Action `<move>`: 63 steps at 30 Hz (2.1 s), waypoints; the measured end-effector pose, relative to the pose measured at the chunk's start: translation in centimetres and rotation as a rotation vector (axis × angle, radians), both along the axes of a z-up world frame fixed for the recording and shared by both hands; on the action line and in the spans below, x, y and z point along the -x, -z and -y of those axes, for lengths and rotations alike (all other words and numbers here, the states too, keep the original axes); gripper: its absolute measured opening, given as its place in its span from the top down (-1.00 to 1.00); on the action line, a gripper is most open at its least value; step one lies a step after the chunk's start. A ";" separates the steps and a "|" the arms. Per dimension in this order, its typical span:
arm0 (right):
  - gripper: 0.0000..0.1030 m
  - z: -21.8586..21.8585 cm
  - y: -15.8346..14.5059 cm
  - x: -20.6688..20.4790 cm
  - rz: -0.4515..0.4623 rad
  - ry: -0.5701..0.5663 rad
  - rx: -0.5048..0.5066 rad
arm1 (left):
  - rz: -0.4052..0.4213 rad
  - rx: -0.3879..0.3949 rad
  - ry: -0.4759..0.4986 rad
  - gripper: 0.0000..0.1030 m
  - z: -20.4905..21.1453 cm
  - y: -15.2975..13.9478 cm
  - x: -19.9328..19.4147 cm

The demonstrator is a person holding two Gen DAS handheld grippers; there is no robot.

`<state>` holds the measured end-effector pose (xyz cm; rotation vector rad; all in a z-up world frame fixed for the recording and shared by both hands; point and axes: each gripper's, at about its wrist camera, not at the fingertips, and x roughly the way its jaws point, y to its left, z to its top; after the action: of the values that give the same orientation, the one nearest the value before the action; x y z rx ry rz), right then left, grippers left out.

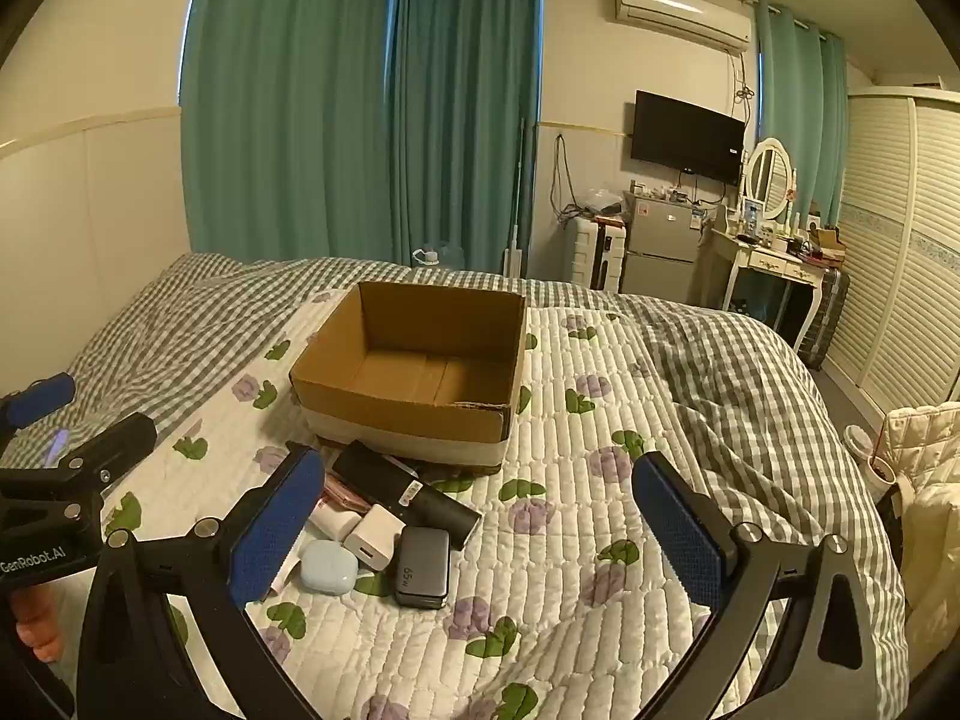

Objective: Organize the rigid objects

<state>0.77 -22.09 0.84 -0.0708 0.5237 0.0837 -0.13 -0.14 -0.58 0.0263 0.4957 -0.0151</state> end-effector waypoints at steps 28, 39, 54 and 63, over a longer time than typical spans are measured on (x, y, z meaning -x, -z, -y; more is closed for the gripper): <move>-1.00 0.1 0.6 0.1 -0.005 0.004 0.007 | -0.004 0.008 0.003 -1.00 0.1 0.1 0.2; -1.00 0.3 0.6 0.0 -0.009 0.013 0.008 | -0.013 0.011 0.008 -1.00 0.0 0.3 0.1; -1.00 0.1 0.7 0.0 -0.011 0.015 0.012 | -0.018 0.008 0.005 -1.00 0.1 0.4 0.2; -1.00 0.0 0.7 0.0 -0.014 0.012 0.013 | -0.019 0.008 0.005 -1.00 0.0 0.4 0.1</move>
<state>0.75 -22.12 0.17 -0.0797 0.5383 0.0694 -0.25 -0.17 -0.97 0.0199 0.5148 -0.0220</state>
